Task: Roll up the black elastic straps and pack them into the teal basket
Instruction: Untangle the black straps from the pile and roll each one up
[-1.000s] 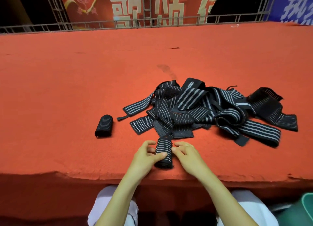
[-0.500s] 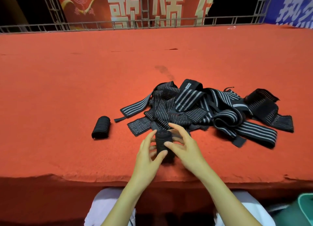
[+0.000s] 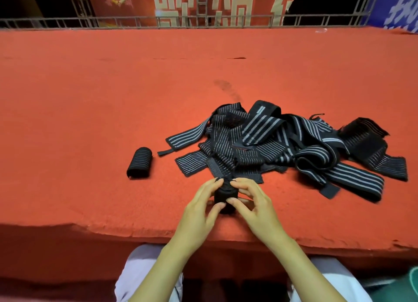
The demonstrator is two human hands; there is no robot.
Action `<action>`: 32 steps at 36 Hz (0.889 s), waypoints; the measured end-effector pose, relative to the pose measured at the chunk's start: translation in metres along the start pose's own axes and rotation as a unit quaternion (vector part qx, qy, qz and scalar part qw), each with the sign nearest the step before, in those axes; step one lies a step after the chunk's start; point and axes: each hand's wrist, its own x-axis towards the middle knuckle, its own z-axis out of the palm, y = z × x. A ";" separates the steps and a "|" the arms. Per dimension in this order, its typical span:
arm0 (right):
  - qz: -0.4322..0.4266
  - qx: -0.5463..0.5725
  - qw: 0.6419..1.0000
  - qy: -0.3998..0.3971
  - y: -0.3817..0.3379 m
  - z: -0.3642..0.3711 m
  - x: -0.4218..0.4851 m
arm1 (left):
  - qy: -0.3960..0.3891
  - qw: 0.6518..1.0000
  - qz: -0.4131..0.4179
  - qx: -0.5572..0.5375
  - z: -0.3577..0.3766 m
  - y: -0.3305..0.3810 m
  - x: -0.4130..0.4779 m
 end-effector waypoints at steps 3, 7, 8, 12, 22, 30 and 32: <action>0.004 -0.010 1.000 -0.005 -0.001 0.001 0.000 | -0.003 1.000 -0.012 -0.018 0.000 0.001 -0.002; 0.037 -0.016 0.999 0.004 -0.006 0.001 0.003 | -0.014 0.998 -0.037 -0.055 -0.002 0.003 0.001; 0.049 -0.014 0.999 0.007 -0.007 0.002 0.004 | -0.016 0.997 -0.040 -0.063 -0.004 0.003 0.003; 0.055 -0.002 0.998 0.007 -0.016 0.012 0.019 | 0.003 0.991 -0.076 -0.107 -0.014 0.001 0.007; 0.168 0.089 0.980 -0.059 -0.029 0.092 0.079 | 0.053 0.963 -0.223 -0.144 -0.099 -0.018 0.024; 0.137 -0.017 0.982 -0.130 -0.038 0.156 0.119 | 0.238 0.921 -0.289 -0.109 -0.171 -0.057 0.047; 0.092 -0.088 0.978 -0.167 -0.037 0.168 0.123 | 0.260 0.906 -0.315 -0.108 -0.189 -0.072 0.050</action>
